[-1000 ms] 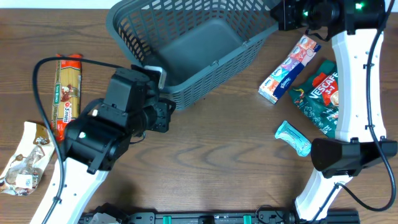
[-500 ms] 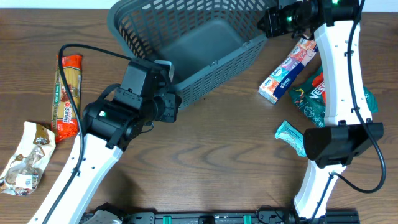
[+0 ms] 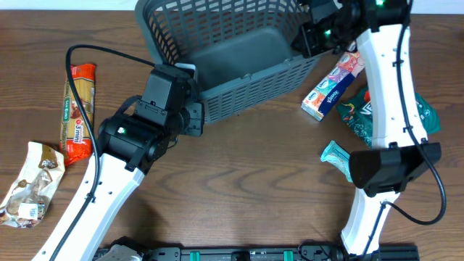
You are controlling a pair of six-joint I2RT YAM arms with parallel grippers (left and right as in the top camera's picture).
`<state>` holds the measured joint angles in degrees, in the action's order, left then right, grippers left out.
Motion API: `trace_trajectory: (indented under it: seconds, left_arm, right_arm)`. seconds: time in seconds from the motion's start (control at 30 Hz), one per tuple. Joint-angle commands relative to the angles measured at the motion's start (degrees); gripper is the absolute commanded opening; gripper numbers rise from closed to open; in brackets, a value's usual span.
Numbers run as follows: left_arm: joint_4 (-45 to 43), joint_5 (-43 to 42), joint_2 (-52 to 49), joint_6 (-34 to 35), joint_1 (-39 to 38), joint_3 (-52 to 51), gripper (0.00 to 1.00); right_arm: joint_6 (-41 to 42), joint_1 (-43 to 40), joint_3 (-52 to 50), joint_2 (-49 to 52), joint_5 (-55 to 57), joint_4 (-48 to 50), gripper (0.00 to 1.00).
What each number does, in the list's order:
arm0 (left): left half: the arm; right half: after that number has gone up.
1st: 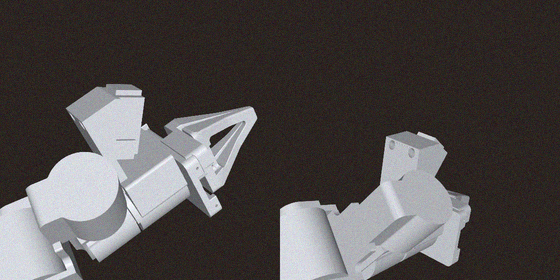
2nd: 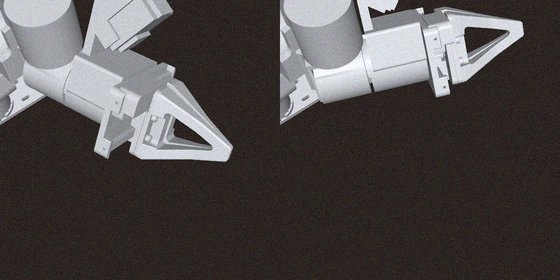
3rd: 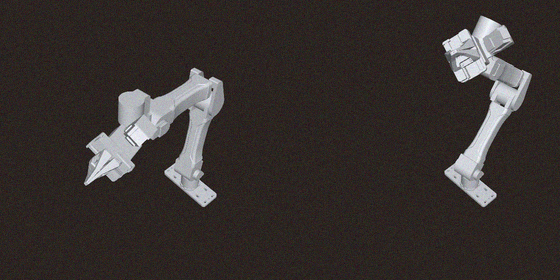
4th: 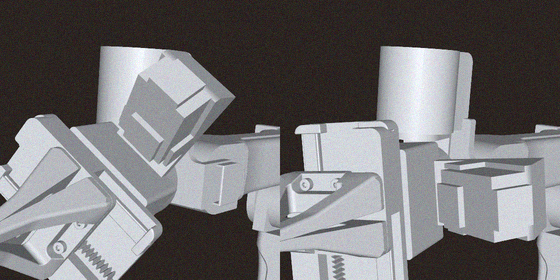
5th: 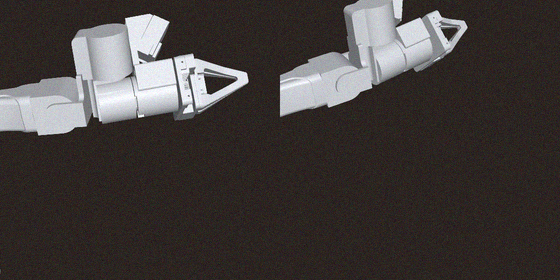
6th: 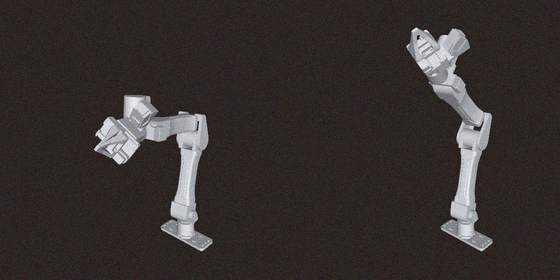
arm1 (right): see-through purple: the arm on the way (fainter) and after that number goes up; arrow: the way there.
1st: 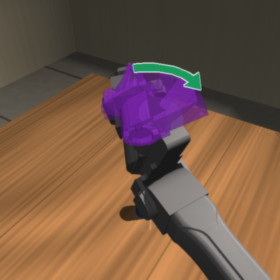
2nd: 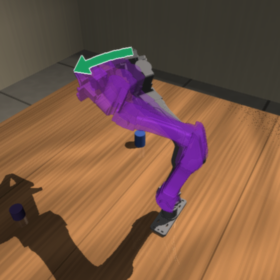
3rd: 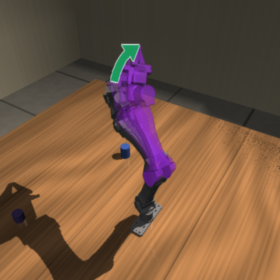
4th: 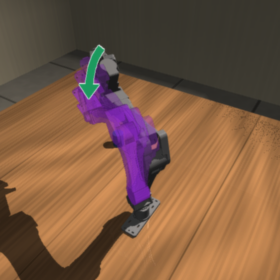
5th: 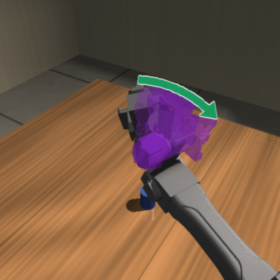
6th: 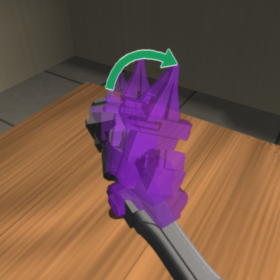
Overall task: Pack container
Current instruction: 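Grip the basket rims with both grippers and pull it toward the table centre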
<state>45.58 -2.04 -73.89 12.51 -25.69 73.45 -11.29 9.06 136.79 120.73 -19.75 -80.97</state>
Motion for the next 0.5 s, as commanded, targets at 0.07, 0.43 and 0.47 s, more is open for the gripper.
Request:
trace_trajectory:
  seconds: [0.07, 0.43, 0.47]
  left_arm:
    - [-1.16, 1.73, -0.17, -1.07, 1.27, 1.68, 0.26]
    - [-1.44, 1.68, -0.17, -2.84, 5.66, 1.68, 0.26]
    - [-1.64, 1.7, -0.17, -2.84, 6.05, 1.68, 0.26]
  right_arm:
    - [-1.2, 2.36, 0.31, 1.25, 0.46, -1.2, 0.01]
    - [-1.22, 2.38, 0.31, 1.2, 1.99, -7.1, 0.01]
    - [-1.22, 2.38, 0.31, 1.2, 1.99, -7.56, 0.01]
